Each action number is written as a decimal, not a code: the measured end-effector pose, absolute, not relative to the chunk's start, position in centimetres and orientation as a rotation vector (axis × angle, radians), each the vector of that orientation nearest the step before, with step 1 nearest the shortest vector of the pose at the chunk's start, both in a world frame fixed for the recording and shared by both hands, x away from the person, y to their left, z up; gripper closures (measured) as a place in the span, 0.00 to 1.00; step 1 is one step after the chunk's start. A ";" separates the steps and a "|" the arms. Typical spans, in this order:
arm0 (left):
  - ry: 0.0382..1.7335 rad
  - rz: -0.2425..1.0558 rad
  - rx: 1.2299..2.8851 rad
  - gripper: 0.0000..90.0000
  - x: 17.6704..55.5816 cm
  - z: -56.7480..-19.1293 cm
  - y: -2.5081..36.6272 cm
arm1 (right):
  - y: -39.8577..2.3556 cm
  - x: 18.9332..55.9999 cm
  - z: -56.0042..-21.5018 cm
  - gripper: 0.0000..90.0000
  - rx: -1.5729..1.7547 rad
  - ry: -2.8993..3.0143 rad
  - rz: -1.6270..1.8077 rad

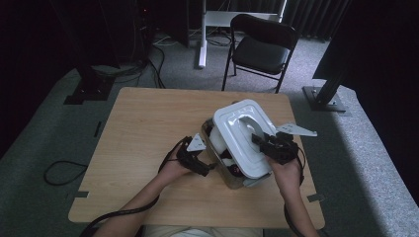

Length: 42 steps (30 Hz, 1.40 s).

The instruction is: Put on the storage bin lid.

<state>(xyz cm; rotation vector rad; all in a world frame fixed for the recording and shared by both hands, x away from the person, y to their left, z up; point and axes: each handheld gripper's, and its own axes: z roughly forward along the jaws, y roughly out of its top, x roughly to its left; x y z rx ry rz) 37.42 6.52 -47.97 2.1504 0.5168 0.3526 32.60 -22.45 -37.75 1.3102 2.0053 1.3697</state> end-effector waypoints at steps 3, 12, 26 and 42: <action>0.508 0.354 2.142 0.01 37.1 -47.9 6.2 | -21.4 32.8 -37.8 0.74 1.290 2.043 1.359; 0.600 0.389 2.131 0.01 36.8 -48.2 9.2 | -19.9 33.5 -38.9 0.74 1.307 2.101 1.332; 0.655 0.383 2.138 0.01 36.5 -48.8 11.0 | -19.2 34.3 -39.4 0.74 1.311 2.157 1.286; 0.661 0.382 2.125 0.01 36.6 -48.6 10.8 | -18.3 33.7 -40.4 0.72 1.224 2.144 1.135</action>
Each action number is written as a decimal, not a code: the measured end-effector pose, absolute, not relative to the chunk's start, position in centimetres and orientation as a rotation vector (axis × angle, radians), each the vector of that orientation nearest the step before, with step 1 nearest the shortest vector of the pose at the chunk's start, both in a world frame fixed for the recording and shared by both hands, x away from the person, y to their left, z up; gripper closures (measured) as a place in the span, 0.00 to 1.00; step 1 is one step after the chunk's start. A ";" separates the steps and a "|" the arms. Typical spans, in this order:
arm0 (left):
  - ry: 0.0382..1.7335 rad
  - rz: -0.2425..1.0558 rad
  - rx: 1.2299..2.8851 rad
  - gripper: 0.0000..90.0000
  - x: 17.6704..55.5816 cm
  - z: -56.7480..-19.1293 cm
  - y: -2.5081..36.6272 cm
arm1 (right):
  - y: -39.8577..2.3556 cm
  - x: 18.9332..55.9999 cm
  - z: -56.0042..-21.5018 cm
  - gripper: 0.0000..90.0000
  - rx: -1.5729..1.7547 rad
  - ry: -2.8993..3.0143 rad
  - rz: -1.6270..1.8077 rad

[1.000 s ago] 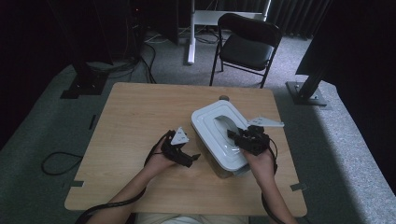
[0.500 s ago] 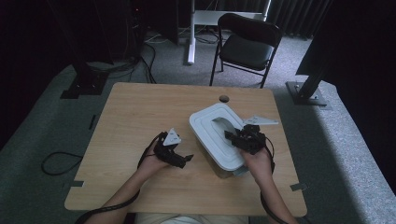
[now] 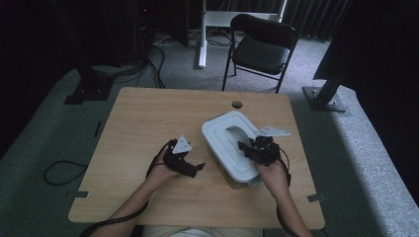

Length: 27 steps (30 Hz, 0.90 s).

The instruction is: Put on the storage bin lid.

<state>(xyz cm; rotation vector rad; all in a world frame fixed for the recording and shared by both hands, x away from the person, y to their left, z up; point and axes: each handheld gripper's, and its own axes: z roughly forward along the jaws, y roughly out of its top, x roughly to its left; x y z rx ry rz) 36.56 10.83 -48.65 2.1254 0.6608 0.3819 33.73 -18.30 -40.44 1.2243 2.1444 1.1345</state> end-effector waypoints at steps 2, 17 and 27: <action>0.663 0.382 2.124 0.01 36.6 -48.7 10.9 | -18.3 33.8 -40.5 0.72 1.217 2.147 1.134; 0.654 0.365 2.115 0.01 36.9 -48.4 10.2 | -18.6 34.4 -39.6 0.71 1.240 2.199 1.138; 0.658 0.365 2.111 0.01 37.0 -48.5 10.0 | -19.5 34.0 -38.3 0.55 1.238 2.196 1.221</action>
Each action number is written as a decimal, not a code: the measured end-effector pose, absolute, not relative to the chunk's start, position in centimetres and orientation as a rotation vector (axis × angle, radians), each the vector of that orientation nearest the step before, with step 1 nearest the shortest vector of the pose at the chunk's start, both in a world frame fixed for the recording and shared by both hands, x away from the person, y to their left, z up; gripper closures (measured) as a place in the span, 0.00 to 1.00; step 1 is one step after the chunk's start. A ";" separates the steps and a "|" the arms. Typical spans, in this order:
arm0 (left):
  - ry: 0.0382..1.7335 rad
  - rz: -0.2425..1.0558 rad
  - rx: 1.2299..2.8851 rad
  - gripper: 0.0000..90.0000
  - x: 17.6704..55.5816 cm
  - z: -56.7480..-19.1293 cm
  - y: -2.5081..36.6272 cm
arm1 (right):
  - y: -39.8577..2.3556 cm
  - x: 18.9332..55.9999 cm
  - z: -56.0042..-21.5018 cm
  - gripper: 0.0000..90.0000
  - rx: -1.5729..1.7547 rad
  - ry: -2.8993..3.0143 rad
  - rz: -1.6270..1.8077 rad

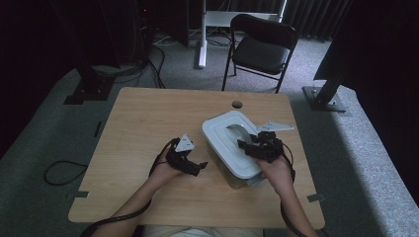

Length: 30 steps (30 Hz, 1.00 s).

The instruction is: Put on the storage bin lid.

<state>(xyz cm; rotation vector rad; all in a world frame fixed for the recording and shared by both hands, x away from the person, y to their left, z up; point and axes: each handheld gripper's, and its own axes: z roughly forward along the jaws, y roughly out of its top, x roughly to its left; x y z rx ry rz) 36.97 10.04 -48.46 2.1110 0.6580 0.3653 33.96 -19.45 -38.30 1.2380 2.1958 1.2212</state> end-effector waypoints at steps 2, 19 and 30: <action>0.664 0.365 2.109 0.01 37.0 -48.4 10.0 | -19.7 33.8 -37.8 0.51 1.230 2.185 1.235; 0.692 0.359 2.103 0.01 37.2 -48.4 9.7 | -23.4 33.4 -36.5 0.13 1.215 2.025 1.306; 0.700 0.342 2.103 0.01 37.4 -48.7 9.2 | -26.7 35.0 -38.4 0.14 1.248 1.950 1.302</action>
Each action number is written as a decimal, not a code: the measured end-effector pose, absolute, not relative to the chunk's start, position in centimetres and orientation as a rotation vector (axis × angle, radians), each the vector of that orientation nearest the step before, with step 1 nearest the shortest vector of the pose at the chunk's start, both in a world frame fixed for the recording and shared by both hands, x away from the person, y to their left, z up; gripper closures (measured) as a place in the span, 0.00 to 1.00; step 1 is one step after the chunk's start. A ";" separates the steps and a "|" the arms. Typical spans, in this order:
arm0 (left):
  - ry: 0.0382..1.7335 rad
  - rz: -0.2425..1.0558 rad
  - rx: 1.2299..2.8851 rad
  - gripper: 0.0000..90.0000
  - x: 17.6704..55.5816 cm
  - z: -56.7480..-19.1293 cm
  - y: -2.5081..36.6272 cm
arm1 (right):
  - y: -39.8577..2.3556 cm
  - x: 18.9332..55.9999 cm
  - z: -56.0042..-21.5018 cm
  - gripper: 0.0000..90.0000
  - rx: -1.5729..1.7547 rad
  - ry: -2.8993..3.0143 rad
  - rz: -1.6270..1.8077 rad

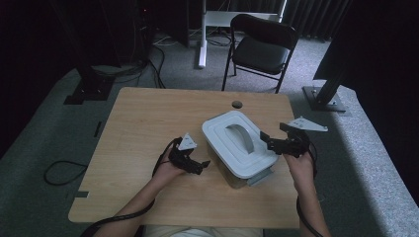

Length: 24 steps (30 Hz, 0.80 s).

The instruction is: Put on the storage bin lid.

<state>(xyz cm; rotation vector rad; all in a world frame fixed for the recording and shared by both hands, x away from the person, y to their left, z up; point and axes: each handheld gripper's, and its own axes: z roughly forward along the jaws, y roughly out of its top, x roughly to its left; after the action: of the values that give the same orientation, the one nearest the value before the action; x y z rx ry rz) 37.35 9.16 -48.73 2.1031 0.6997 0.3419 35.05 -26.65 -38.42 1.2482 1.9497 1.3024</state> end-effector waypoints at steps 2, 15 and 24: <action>0.700 0.347 2.100 0.01 37.4 -48.7 9.1 | -27.2 35.4 -38.6 0.14 1.255 1.937 1.296; 0.700 0.340 2.098 0.01 37.4 -48.8 8.7 | -30.3 39.1 -42.0 0.14 1.338 1.885 1.221; 0.709 0.338 2.088 0.01 37.5 -48.8 8.6 | -31.5 40.2 -45.3 0.14 1.373 1.873 1.182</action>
<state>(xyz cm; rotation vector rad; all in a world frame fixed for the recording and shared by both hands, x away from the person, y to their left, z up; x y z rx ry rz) 37.53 8.62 -48.84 2.0883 0.7091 0.3383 40.25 -31.53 -45.26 1.3729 1.8733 1.1816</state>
